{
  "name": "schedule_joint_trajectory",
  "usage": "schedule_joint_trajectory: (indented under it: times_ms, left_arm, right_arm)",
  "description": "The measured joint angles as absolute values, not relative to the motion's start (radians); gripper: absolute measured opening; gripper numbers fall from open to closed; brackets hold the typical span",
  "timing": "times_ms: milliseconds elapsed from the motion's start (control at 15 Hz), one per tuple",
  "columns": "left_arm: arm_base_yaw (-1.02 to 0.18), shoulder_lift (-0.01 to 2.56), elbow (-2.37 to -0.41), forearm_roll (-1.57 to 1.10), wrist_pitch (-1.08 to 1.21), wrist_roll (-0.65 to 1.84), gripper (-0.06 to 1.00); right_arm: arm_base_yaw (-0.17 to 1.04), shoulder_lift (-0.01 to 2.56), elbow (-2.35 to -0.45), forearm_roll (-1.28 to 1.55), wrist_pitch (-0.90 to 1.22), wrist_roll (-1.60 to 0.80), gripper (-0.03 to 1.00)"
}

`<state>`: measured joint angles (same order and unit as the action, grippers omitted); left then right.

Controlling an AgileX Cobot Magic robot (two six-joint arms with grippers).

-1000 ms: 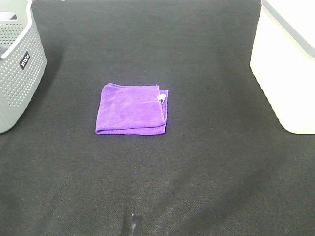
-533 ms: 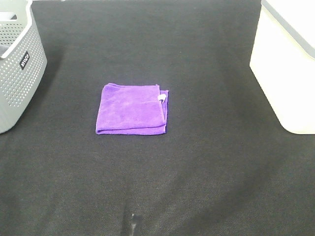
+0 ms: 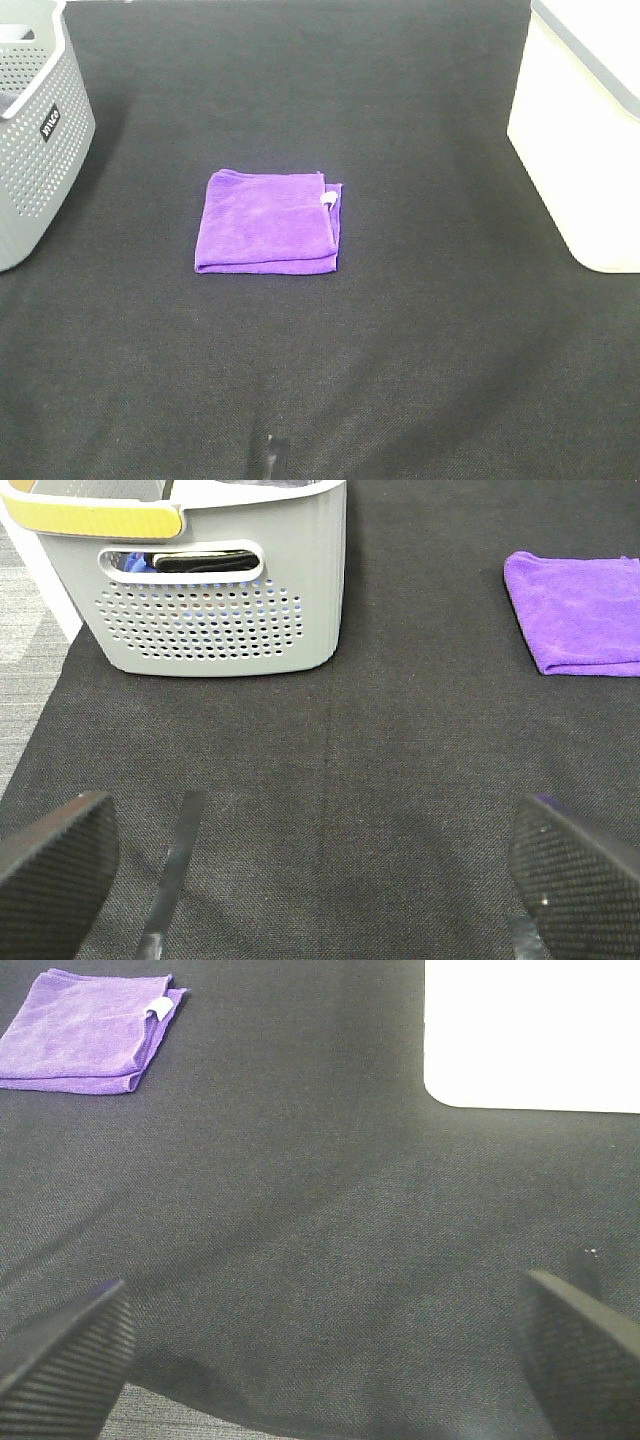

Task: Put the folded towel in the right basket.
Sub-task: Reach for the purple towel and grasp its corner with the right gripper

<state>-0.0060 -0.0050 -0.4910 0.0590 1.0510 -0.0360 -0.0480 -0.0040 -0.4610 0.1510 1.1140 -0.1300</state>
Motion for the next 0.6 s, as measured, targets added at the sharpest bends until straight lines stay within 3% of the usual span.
schedule_joint_trajectory:
  times_ms: [600]
  left_arm:
    - [-0.006,-0.005,-0.491,0.059,1.051,-0.036,0.99]
  right_arm:
    - [-0.048,-0.004,-0.461,0.151,1.114,-0.130,0.98]
